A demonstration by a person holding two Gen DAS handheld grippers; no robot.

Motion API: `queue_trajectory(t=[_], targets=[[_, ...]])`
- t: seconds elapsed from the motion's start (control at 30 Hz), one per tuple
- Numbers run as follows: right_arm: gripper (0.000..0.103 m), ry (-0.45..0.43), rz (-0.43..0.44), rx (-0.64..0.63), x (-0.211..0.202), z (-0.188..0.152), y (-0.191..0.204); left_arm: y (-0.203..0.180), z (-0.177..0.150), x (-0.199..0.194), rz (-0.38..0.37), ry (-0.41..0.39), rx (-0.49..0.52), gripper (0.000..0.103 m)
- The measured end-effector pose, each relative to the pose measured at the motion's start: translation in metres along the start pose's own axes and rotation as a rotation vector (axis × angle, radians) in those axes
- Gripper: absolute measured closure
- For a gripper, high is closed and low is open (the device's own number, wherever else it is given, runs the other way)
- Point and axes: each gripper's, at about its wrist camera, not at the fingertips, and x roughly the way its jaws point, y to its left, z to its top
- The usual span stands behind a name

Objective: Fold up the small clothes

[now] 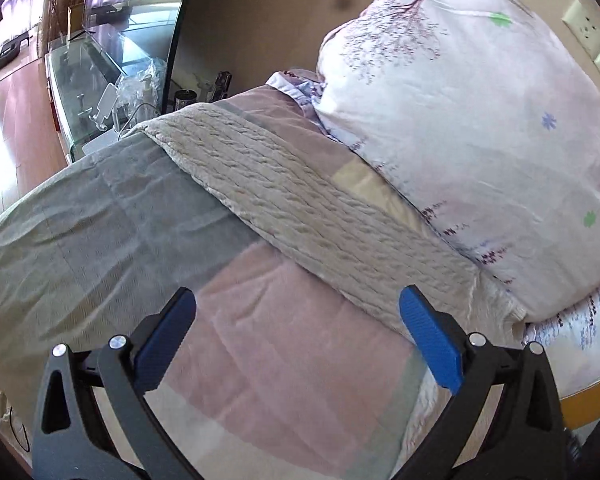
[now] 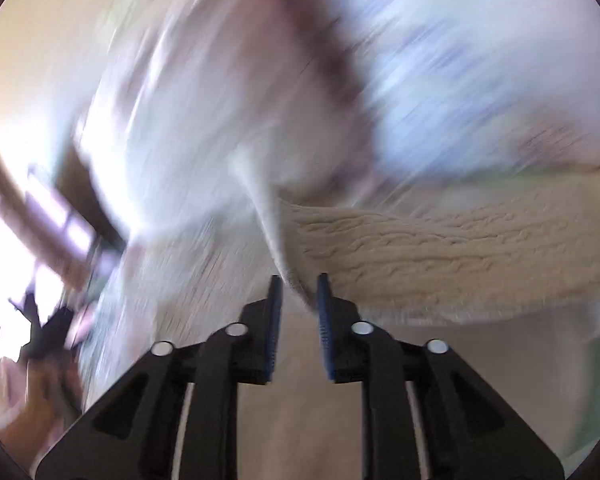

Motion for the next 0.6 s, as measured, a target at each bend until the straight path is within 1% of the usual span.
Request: queue_trajectory(t=[0.03, 0.07, 0.1, 0.13, 0.17, 0.2, 0.27, 0.3, 0.37, 0.4, 0.43, 0.47, 0.5, 0.53, 0.6], targets=[[0.071, 0.050, 0.025, -0.009, 0.013, -0.012, 0.016, 0.007, 0.010, 0.009, 0.000, 0.007, -0.022, 0.003], [0.060, 0.077, 0.039, -0.006, 0.020, -0.023, 0.028, 0.013, 0.019, 0.015, -0.002, 0.008, -0.041, 0.005], [0.047, 0.093, 0.050, -0.002, 0.022, -0.032, 0.037, 0.020, 0.030, 0.023, -0.011, 0.011, -0.066, 0.007], [0.042, 0.095, 0.041, -0.005, 0.022, -0.034, 0.040, 0.025, 0.037, 0.029, -0.016, 0.020, -0.085, 0.011], [0.035, 0.093, 0.019, -0.013, 0.020, -0.038, 0.041, 0.031, 0.044, 0.035, -0.023, 0.027, -0.106, 0.021], [0.034, 0.093, -0.020, -0.025, 0.016, -0.039, 0.038, 0.040, 0.054, 0.043, -0.028, 0.042, -0.140, 0.026], [0.034, 0.099, -0.087, -0.019, 0.007, -0.038, 0.024, 0.057, 0.068, 0.056, -0.032, 0.062, -0.207, 0.042], [0.034, 0.100, -0.120, 0.014, 0.000, -0.039, 0.008, 0.067, 0.073, 0.059, -0.045, 0.056, -0.251, 0.046], [0.032, 0.093, -0.162, 0.072, -0.007, -0.038, -0.010, 0.085, 0.085, 0.064, -0.076, 0.038, -0.347, 0.053], [0.031, 0.085, -0.190, 0.103, -0.015, -0.040, -0.018, 0.092, 0.091, 0.066, -0.090, 0.036, -0.387, 0.054], [0.030, 0.080, -0.207, 0.118, -0.025, -0.051, -0.026, 0.098, 0.096, 0.068, -0.101, 0.031, -0.428, 0.057], [0.030, 0.076, -0.222, 0.127, -0.033, -0.053, -0.027, 0.105, 0.101, 0.071, -0.102, 0.028, -0.466, 0.063], [0.030, 0.075, -0.238, 0.134, -0.038, -0.056, -0.031, 0.109, 0.104, 0.072, -0.099, 0.025, -0.489, 0.066], [0.030, 0.077, -0.244, 0.135, -0.040, -0.059, -0.032, 0.114, 0.107, 0.074, -0.096, 0.020, -0.524, 0.073], [0.030, 0.087, -0.249, 0.134, -0.044, -0.062, -0.034, 0.119, 0.112, 0.078, -0.072, 0.018, -0.555, 0.094]])
